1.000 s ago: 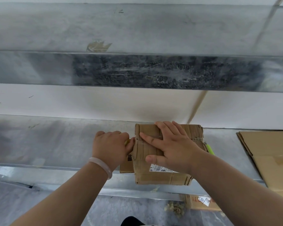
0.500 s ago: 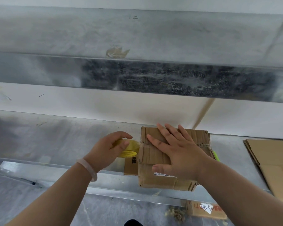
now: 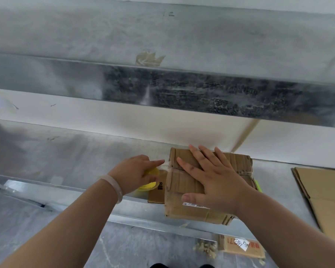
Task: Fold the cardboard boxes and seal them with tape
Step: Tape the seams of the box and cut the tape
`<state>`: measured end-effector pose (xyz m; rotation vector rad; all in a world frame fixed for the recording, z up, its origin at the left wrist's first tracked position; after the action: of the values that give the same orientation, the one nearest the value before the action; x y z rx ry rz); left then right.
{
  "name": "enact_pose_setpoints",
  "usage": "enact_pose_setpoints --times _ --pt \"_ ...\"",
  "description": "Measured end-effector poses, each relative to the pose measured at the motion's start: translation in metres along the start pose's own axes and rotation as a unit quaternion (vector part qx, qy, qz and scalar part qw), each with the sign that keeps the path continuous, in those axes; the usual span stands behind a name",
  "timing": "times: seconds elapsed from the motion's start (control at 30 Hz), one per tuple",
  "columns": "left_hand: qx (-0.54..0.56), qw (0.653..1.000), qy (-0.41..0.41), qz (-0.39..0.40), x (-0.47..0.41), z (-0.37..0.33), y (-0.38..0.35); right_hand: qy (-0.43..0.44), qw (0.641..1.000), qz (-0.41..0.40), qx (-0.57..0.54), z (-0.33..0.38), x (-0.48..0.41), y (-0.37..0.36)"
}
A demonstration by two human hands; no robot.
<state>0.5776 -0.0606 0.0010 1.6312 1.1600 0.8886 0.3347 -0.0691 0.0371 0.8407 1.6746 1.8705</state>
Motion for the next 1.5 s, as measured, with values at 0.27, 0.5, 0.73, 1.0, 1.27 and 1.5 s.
enact_pose_setpoints --times 0.27,0.5,0.73,1.0,1.27,1.5 --pt "0.236 0.96 0.115 -0.101 0.014 0.005 0.0 -0.001 1.0 0.001 -0.017 -0.003 0.0 0.0" --pt "0.294 0.928 0.153 -0.169 0.027 -0.012 0.003 0.024 1.0 -0.005 -0.019 -0.012 0.003 -0.001" --pt "0.247 0.933 0.189 -0.182 0.027 -0.042 -0.021 0.052 0.998 0.004 -0.024 -0.024 0.015 -0.001" --pt "0.301 0.92 0.169 -0.183 0.04 -0.045 -0.024 0.066 0.997 -0.004 -0.033 -0.032 0.023 0.001" --pt "0.258 0.941 0.128 -0.176 0.03 -0.044 -0.034 0.055 0.998 -0.004 -0.024 -0.032 0.024 0.003" --pt "0.28 0.935 0.109 -0.19 0.009 -0.053 -0.031 0.022 0.985 -0.166 -0.033 -0.028 0.035 0.008"
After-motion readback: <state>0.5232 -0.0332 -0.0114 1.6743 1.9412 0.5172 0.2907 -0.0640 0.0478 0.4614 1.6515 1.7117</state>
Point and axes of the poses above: each hand's wrist, its own x-axis away from the middle knuckle, its own y-axis out of the back of the hand, z = x × y, the point moved 2 cm from there along -x, towards the middle knuckle, and after that the axes turned 6 degrees about -z, right-handed, at the moved point
